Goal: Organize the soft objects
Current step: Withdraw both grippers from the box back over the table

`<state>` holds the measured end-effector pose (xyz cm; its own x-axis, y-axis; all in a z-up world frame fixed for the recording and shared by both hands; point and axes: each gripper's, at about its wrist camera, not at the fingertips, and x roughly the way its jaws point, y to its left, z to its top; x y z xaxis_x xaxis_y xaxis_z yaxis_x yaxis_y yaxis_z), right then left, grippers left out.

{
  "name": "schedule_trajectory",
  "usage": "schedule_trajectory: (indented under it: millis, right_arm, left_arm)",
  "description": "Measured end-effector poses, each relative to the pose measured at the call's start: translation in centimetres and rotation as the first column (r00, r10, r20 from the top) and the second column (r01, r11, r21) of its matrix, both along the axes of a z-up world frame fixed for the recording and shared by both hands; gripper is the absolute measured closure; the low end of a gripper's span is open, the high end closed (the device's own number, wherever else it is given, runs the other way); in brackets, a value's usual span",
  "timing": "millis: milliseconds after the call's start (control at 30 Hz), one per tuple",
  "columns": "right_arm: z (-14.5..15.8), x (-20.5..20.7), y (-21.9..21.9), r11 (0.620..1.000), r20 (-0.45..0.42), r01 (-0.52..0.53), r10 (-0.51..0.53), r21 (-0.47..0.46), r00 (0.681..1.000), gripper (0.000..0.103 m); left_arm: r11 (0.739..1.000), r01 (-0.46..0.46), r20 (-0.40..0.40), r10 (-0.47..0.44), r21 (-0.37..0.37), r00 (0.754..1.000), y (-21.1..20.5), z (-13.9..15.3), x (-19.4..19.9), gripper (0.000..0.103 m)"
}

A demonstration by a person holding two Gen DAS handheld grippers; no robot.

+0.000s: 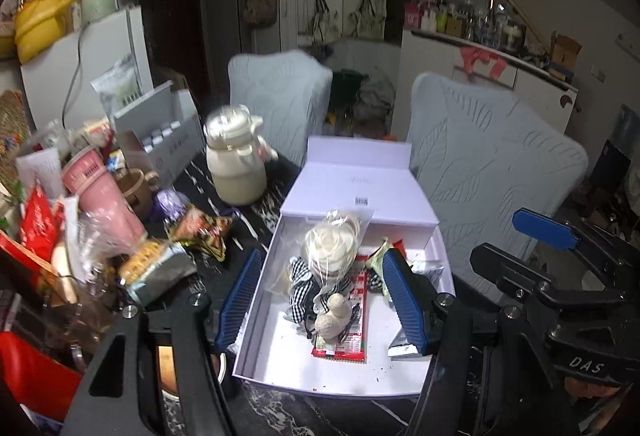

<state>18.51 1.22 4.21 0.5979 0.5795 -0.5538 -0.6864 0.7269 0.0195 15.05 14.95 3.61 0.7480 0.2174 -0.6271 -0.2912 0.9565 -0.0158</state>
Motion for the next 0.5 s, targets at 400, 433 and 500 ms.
schedule_trajectory:
  millis: [400, 433, 500]
  right_arm:
    - [4.5, -6.1, -2.4, 0.999, 0.124, -0.011, 0.005, 0.049, 0.992, 0.015]
    - [4.7, -6.6, -2.6, 0.999, 0.132, -0.009, 0.002, 0.051, 0.991, 0.015]
    - [5.1, -7.4, -3.0, 0.998, 0.147, -0.009, 0.0, 0.058, 0.989, 0.014]
  left_arm:
    - [0.999, -0.011, 0.12, 0.006, 0.042, 0.993, -2.5, 4.4, -6.4, 0.021]
    - [0.999, -0.015, 0.133, 0.008, 0.048, 0.991, -2.7, 4.6, -7.0, 0.017]
    - [0.998, -0.019, 0.154, 0.009, 0.064, 0.988, -3.3, 5.1, -8.1, 0.016]
